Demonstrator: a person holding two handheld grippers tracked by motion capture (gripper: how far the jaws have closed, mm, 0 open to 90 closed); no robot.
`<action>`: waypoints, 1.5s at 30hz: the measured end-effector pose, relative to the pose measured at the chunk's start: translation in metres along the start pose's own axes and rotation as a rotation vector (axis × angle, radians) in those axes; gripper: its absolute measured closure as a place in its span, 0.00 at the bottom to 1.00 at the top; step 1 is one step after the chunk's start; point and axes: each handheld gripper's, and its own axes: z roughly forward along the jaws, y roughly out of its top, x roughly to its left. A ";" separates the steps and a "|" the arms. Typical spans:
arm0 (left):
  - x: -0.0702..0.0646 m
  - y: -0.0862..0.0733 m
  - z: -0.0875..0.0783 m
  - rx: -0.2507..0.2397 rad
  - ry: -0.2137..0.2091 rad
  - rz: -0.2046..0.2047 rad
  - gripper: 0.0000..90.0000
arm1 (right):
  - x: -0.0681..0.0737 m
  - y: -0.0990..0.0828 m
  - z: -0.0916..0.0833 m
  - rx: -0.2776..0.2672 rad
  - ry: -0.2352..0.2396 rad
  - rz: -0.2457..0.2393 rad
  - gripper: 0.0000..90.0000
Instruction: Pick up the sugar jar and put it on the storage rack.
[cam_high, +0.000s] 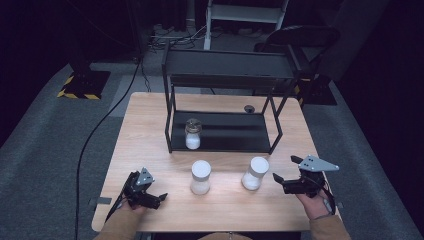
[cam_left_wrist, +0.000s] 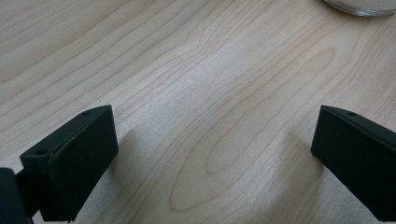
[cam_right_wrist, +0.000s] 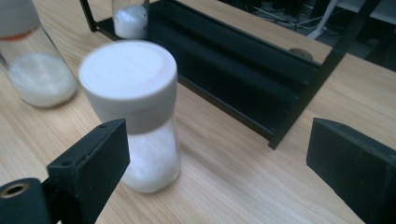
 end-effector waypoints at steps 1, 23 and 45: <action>0.000 0.000 0.000 0.000 0.000 0.000 0.00 | 0.000 0.002 -0.001 -0.004 0.005 0.002 0.06; 0.003 -0.001 -0.001 -0.001 -0.011 0.013 0.00 | 0.016 0.043 0.015 -0.040 0.145 -0.047 0.06; 0.003 -0.001 -0.001 -0.002 -0.011 0.012 0.00 | 0.036 0.082 0.050 -0.037 0.225 -0.112 0.06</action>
